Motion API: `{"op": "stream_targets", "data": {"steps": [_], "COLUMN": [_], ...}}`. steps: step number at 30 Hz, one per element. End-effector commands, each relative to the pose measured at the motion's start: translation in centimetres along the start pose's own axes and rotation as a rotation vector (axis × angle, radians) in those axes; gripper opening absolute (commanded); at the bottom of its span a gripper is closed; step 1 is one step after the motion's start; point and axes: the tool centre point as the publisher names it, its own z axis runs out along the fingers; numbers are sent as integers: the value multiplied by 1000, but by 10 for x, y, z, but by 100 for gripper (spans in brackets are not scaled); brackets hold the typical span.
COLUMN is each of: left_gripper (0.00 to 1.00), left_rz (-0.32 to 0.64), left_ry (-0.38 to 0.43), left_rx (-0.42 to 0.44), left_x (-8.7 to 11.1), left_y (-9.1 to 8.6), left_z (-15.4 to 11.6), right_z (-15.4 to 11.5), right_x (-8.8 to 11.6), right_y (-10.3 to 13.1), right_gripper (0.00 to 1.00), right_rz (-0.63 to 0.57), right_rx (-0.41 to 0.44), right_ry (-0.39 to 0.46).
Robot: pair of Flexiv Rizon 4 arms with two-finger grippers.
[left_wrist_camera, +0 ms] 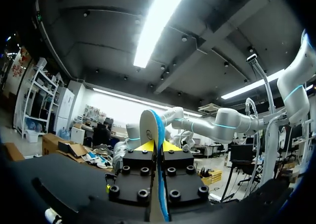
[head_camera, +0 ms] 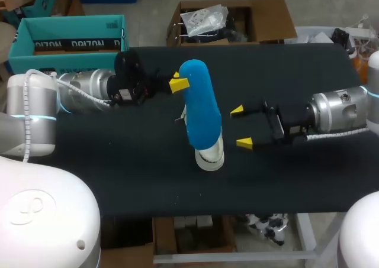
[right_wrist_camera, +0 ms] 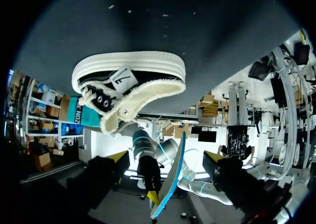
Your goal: Open the shoe tongue, take the insole out of the shoe, put the insole back into the shoe, and pack the shoe into the shoebox
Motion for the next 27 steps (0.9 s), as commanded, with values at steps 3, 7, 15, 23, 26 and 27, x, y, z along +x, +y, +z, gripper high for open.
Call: {"op": "stream_targets", "data": {"steps": [3, 7, 15, 23, 26, 27], "left_gripper": [0, 0, 0, 0, 0, 0], "left_rz": [107, 195, 286, 306, 303, 301], "left_ry": [51, 75, 157, 176, 178, 179], "left_rx": [-18, -50, -79, -81, -84, -88], "left_x": [-8, -10, -13, -15, -15, -16], "left_y": [8, 16, 34, 40, 42, 43], "left_z": [10, 17, 20, 20, 20, 19], "right_z": [5, 9, 19, 25, 26, 27], "right_x": [-6, -3, 7, 10, 10, 10], "right_y": [-1, 0, 6, 4, 4, 3], "right_gripper": [100, 100, 71, 40, 39, 38], "right_rz": [1, -10, -2, -7, -12, -14], "right_rx": [6, 30, 62, 70, 71, 70], "right_ry": [23, 14, 3, -2, -3, -2]}}
